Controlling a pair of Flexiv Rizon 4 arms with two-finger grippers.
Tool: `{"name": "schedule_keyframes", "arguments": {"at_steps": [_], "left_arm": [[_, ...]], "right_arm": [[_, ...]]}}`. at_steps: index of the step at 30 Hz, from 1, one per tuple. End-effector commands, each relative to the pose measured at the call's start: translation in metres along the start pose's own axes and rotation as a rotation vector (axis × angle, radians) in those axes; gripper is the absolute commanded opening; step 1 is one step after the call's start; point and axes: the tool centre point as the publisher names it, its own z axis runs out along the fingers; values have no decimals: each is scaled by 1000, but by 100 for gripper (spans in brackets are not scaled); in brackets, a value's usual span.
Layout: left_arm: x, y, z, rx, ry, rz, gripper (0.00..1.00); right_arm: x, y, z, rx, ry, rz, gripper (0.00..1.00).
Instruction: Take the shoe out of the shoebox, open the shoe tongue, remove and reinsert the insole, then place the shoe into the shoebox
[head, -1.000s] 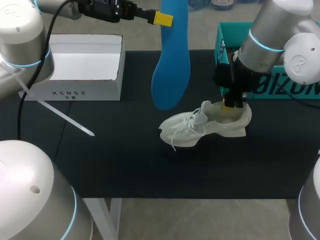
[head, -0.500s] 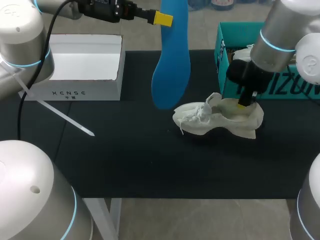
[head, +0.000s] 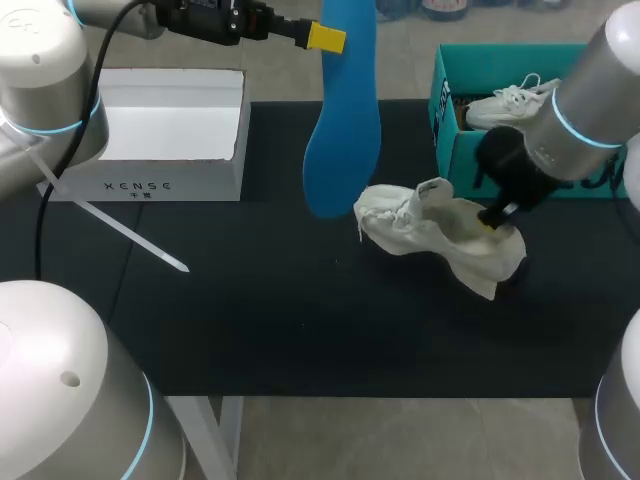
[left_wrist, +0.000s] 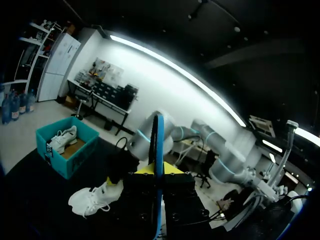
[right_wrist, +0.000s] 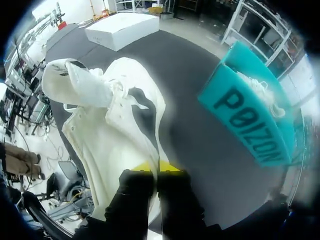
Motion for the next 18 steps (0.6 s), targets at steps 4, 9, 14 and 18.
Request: {"name": "schedule_keyframes", "arguments": {"at_steps": [4,9,14,18], "left_arm": [[0,1,0,1,-2,1,0],[0,1,0,1,-2,1,0],[0,1,0,1,-2,1,0],[0,1,0,1,-2,1,0]], "right_arm": [[2,-6,0,-94,-45,179,0],[6,-8,-3,-84,-51,203,0],[27,-21,-9,-21,-104,308,0],[37,-25,-15,-44,-121,402,0]]}}
